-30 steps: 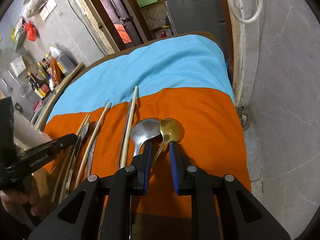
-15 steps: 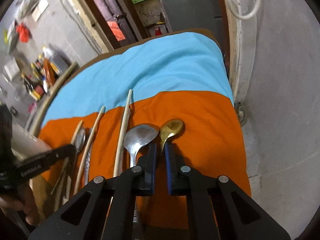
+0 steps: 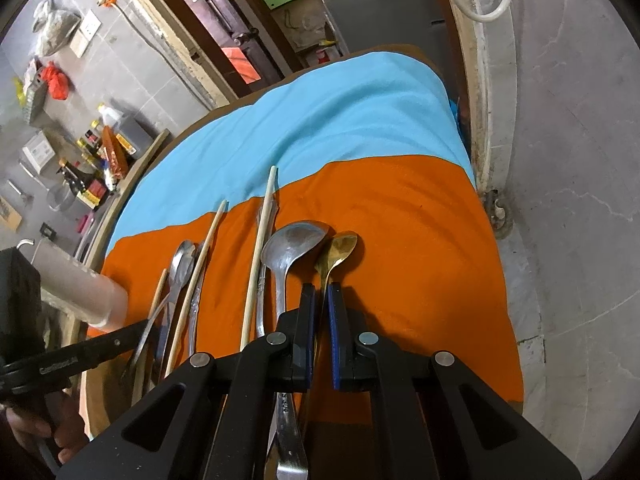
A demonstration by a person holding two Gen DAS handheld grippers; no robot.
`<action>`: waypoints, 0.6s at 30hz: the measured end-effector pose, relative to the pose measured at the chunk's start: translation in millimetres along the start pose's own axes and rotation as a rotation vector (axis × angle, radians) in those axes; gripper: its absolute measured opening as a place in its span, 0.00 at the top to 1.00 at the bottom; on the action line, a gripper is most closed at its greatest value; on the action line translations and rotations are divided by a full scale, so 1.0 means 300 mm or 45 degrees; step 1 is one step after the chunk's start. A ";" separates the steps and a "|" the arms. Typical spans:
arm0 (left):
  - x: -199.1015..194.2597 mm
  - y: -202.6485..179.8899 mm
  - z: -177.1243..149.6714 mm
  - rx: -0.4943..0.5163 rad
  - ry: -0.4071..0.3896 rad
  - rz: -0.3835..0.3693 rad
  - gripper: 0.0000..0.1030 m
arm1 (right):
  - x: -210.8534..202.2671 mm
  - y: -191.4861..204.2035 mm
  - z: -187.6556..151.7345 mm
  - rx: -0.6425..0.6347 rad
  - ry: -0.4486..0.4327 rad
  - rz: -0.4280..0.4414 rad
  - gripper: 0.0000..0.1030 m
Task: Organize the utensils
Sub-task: 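Lower the left tool over a chopstick while the right tool lowers over the gold spoon, then close the left tool on a chopstick while the right tool closes on the gold spoon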
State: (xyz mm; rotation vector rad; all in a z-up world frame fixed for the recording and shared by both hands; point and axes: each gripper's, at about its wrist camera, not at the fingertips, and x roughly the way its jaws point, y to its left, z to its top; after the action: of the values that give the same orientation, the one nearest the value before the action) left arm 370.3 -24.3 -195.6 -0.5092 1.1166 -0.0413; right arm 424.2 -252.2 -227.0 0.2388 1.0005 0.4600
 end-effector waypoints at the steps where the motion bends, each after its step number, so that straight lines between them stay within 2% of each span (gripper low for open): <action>1: -0.004 0.003 -0.005 -0.008 -0.004 -0.009 0.93 | 0.000 0.000 0.000 -0.004 0.001 -0.001 0.95; 14: -0.036 -0.012 -0.055 0.043 -0.050 0.034 0.93 | -0.027 0.054 -0.050 -0.168 0.004 -0.072 0.97; 18: -0.041 -0.018 -0.069 0.073 -0.016 0.010 0.93 | -0.036 0.051 -0.074 -0.165 0.022 -0.068 0.97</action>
State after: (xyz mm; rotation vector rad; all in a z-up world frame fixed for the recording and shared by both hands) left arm 348.0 -33.4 -189.9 -0.4537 1.1023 -0.0630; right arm 396.3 -244.2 -224.3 0.0915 0.9875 0.4772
